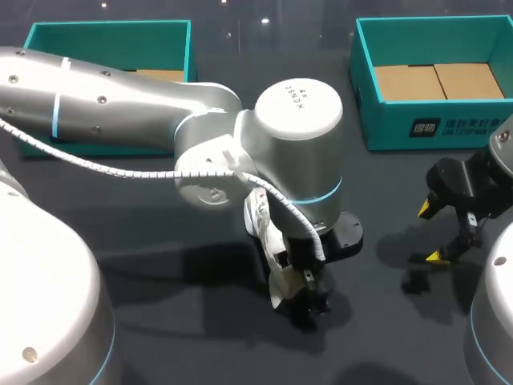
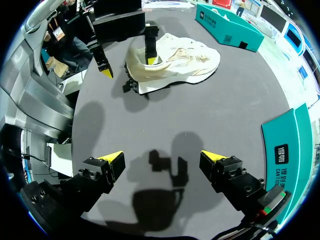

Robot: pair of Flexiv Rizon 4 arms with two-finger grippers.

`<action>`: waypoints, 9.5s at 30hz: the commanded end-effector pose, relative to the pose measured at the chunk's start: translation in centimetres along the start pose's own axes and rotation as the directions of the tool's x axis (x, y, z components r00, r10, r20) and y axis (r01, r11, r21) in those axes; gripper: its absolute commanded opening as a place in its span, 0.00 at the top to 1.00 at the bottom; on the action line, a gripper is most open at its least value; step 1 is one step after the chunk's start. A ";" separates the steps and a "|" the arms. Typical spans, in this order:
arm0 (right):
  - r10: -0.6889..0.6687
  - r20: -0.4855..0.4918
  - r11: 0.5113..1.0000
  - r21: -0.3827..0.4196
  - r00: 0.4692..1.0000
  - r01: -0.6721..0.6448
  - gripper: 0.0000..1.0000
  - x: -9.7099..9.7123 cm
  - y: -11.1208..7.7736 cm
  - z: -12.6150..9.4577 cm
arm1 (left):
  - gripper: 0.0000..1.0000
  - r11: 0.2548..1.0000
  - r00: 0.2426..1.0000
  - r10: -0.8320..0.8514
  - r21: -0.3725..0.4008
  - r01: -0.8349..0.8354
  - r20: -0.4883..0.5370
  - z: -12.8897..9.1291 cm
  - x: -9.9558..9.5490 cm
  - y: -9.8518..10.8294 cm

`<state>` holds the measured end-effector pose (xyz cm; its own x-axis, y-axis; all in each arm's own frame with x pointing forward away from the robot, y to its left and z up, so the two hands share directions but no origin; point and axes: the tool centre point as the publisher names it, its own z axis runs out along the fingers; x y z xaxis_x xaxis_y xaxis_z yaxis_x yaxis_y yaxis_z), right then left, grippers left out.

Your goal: Take the shoe out of the shoebox, open the shoe tongue, remove and reinsert the insole, then place the shoe into the shoebox

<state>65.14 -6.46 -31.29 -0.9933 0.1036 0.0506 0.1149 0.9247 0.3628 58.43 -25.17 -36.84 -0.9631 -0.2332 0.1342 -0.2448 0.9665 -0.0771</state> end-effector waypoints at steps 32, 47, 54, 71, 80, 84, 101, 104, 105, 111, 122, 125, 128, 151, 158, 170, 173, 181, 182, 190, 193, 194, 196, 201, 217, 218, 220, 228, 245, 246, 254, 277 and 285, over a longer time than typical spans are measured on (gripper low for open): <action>0.000 0.003 1.000 0.002 1.000 0.000 0.00 0.2 0.0 0.0 | 1.00 0.999 1.000 -0.009 -0.036 0.010 0.014 2.4 -0.8 2.0; 0.000 0.003 1.000 0.002 1.000 0.000 0.00 0.2 0.0 0.0 | 1.00 0.998 0.998 0.058 -0.027 -0.058 -0.006 -2.1 -1.9 2.4; 0.000 0.003 1.000 0.002 1.000 0.000 0.00 0.2 0.0 0.0 | 1.00 0.992 0.992 0.121 -0.033 -0.122 -0.022 -7.7 -3.4 2.8; 0.000 0.003 1.000 0.002 1.000 0.000 0.00 0.2 0.0 0.0 | 1.00 0.963 0.962 0.258 -0.054 -0.264 -0.088 -19.8 -9.6 3.5; 0.000 0.003 1.000 0.002 1.000 0.000 0.00 0.2 0.0 0.0 | 1.00 0.963 0.962 0.258 -0.054 -0.264 -0.088 -19.8 -9.6 3.5; 0.000 0.003 1.000 0.002 1.000 0.000 0.00 0.2 0.0 0.0 | 1.00 0.963 0.960 0.258 -0.053 -0.264 -0.108 -19.4 -10.0 4.0; 0.000 0.003 1.000 0.002 1.000 0.000 0.00 0.2 0.0 0.0 | 1.00 0.984 0.984 0.180 -0.009 -0.180 0.012 -30.0 -22.7 15.8; 0.000 0.003 1.000 0.002 1.000 0.000 0.00 0.2 0.0 0.0 | 1.00 0.984 0.984 0.172 -0.051 -0.170 0.046 -31.0 -25.5 18.2; 0.000 0.003 1.000 0.002 1.000 0.000 0.00 0.2 0.0 0.0 | 1.00 0.980 0.979 0.192 -0.067 -0.188 0.062 -31.5 -26.7 19.2; 0.000 0.003 1.000 0.002 1.000 0.000 0.00 0.2 0.0 0.0 | 1.00 0.978 0.978 0.200 -0.068 -0.196 0.062 -31.9 -27.7 20.0; 0.000 0.003 1.000 0.002 1.000 0.000 0.00 0.2 0.0 0.0 | 1.00 0.977 0.978 0.206 -0.065 -0.204 0.016 -32.2 -32.3 22.1; 0.000 0.003 1.000 0.002 1.000 0.000 0.00 0.2 0.0 0.0 | 1.00 0.977 0.980 0.197 -0.086 -0.196 0.008 -32.3 -36.2 24.4; 0.000 0.003 1.000 0.002 1.000 0.000 0.00 0.2 0.0 0.0 | 1.00 0.976 0.982 0.186 -0.117 -0.184 0.010 -32.4 -39.8 26.5; 0.000 0.003 1.000 0.002 1.000 0.000 0.00 0.2 0.0 0.0 | 1.00 0.957 0.966 0.259 -0.137 -0.257 -0.002 -33.7 -49.1 31.7; 0.000 0.003 1.000 0.002 1.000 0.000 0.00 0.2 0.0 0.0 | 1.00 0.949 0.957 0.290 -0.118 -0.291 -0.031 -33.0 -54.0 34.8; 0.000 0.003 1.000 0.002 1.000 0.000 0.00 0.2 0.0 0.0 | 1.00 0.901 0.903 0.423 -0.076 -0.428 -0.071 -32.4 -61.1 39.0; 0.000 0.003 1.000 0.002 1.000 0.000 0.00 0.2 0.0 0.0 | 1.00 0.860 0.867 0.495 -0.107 -0.499 -0.067 -32.3 -61.5 39.1; 0.000 0.003 1.000 0.002 1.000 0.000 0.00 0.2 0.0 0.0 | 1.00 0.581 0.598 0.802 -0.213 -0.785 -0.017 -33.3 -61.1 40.7; 0.000 0.003 1.000 0.002 1.000 0.000 0.00 0.2 0.0 0.0 | 1.00 0.581 0.598 0.802 -0.213 -0.785 -0.017 -33.3 -61.1 40.7; 0.000 0.003 1.000 0.002 1.000 0.000 0.00 0.2 0.0 0.0 | 1.00 0.581 0.598 0.802 -0.213 -0.785 -0.017 -33.3 -61.1 40.7; 0.000 0.003 1.000 0.002 1.000 0.000 0.00 0.2 0.0 0.0 | 1.00 0.581 0.598 0.802 -0.213 -0.785 -0.017 -33.3 -61.1 40.7; 0.000 0.003 1.000 0.002 1.000 0.000 0.00 0.2 0.0 0.0 | 1.00 0.569 0.587 0.809 -0.219 -0.793 -0.022 -33.2 -61.3 40.6; 0.000 0.003 1.000 0.002 1.000 0.000 0.00 0.2 0.0 0.0 | 1.00 0.432 0.452 0.891 -0.239 -0.870 -0.034 -33.2 -61.8 40.5; 0.000 0.003 1.000 0.002 1.000 0.000 0.00 0.2 0.0 0.0 | 1.00 0.108 0.134 0.988 -0.261 -0.959 -0.080 -33.3 -62.9 40.8; 0.000 0.003 1.000 0.002 1.000 0.000 0.00 0.2 0.0 0.0 | 1.00 -0.080 -0.038 0.989 -0.299 -0.951 -0.143 -33.3 -63.8 41.2; 0.000 0.003 1.000 0.002 1.000 0.000 0.00 0.2 0.0 0.0 | 1.00 -0.119 -0.068 0.981 -0.295 -0.948 -0.179 -33.1 -64.1 40.9; 0.000 0.003 1.000 0.002 1.000 0.000 0.00 0.2 0.0 0.0 | 1.00 -0.144 -0.094 0.977 -0.269 -0.952 -0.191 -32.6 -64.9 40.6; 0.000 0.003 1.000 0.002 1.000 0.000 0.00 0.2 0.0 0.0 | 1.00 -0.231 -0.160 0.946 -0.240 -0.943 -0.281 -29.6 -66.3 39.6; 0.000 0.003 1.000 0.002 1.000 0.000 0.00 0.2 0.0 0.0 | 1.00 -0.309 -0.230 0.917 -0.214 -0.927 -0.325 -26.5 -67.7 38.1; 0.000 0.003 1.000 0.002 1.000 0.000 0.00 0.2 0.0 0.0 | 1.00 -0.308 -0.233 0.917 -0.206 -0.929 -0.323 -26.1 -68.0 38.0; 0.000 0.003 1.000 0.002 1.000 0.000 0.00 0.2 0.0 0.0 | 1.00 -0.282 -0.213 0.924 -0.191 -0.940 -0.318 -24.1 -69.0 37.8; 0.000 0.003 1.000 0.002 1.000 0.000 0.00 0.2 0.0 0.0 | 1.00 -0.276 -0.196 0.911 -0.182 -0.944 -0.363 -19.8 -69.7 37.9; 0.000 0.003 1.000 0.002 1.000 0.000 0.00 0.2 0.0 0.0 | 1.00 -0.235 -0.165 0.917 -0.157 -0.959 -0.364 -18.4 -70.1 37.8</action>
<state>65.14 -6.46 -31.29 -0.9933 0.1035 0.0506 0.1149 0.9248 0.3628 117.86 29.61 -30.61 -0.0252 0.9638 0.2656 0.9983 0.0104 0.0570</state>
